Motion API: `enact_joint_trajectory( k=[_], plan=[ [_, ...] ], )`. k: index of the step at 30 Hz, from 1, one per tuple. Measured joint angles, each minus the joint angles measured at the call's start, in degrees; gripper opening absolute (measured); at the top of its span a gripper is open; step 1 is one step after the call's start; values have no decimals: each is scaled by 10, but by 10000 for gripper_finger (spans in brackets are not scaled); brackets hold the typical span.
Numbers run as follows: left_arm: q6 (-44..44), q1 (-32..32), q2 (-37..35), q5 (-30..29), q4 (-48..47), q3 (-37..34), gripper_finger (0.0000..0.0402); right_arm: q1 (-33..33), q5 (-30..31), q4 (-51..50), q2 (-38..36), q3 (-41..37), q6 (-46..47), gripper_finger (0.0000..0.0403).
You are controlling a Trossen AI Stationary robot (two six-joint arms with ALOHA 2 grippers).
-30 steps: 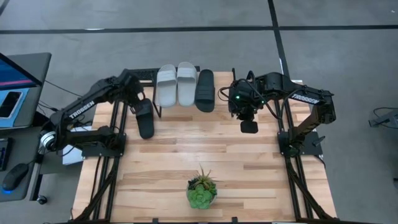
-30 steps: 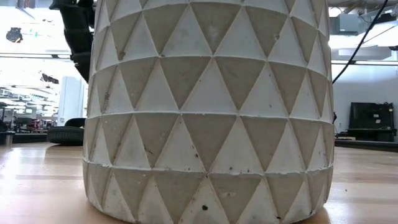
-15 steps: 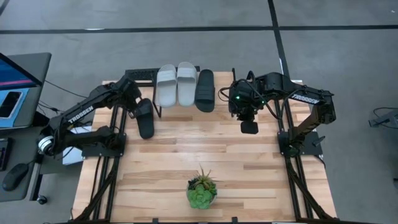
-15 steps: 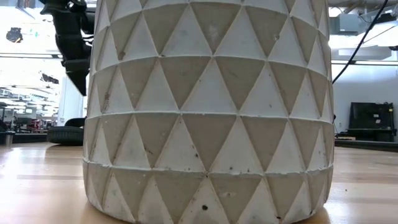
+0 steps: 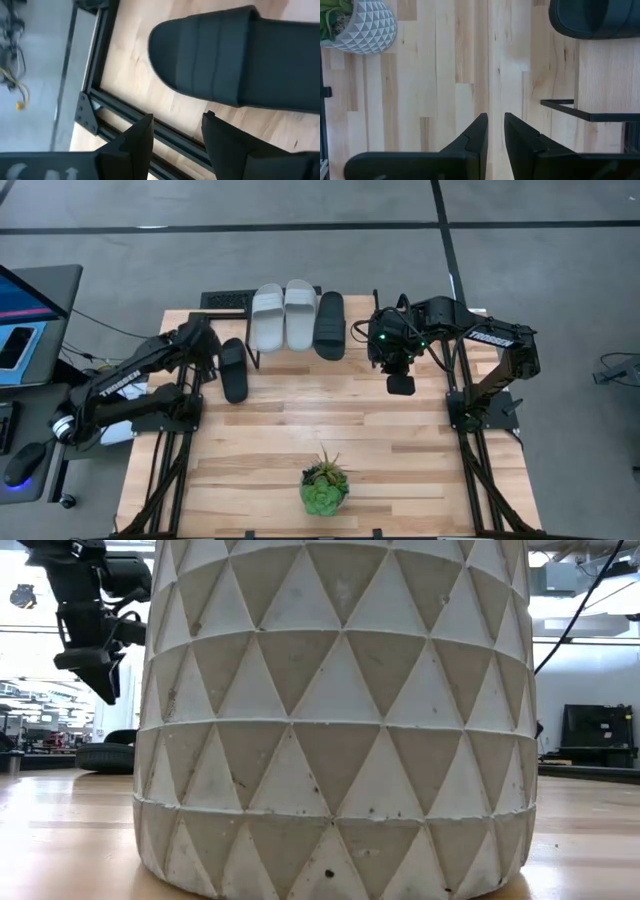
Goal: Pick and place slides into the shelf
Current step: Put the black slide on the shelf
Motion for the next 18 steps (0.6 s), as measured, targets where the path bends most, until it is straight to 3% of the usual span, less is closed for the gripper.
enact_joint_trajectory(
  k=[10,18],
  plan=[
    [91,-70,-35,-6,20,-63,158,0,0,4,0,0,15,54],
    [108,-112,-35,-34,41,-74,158,0,0,16,0,0,15,54]
  ],
)
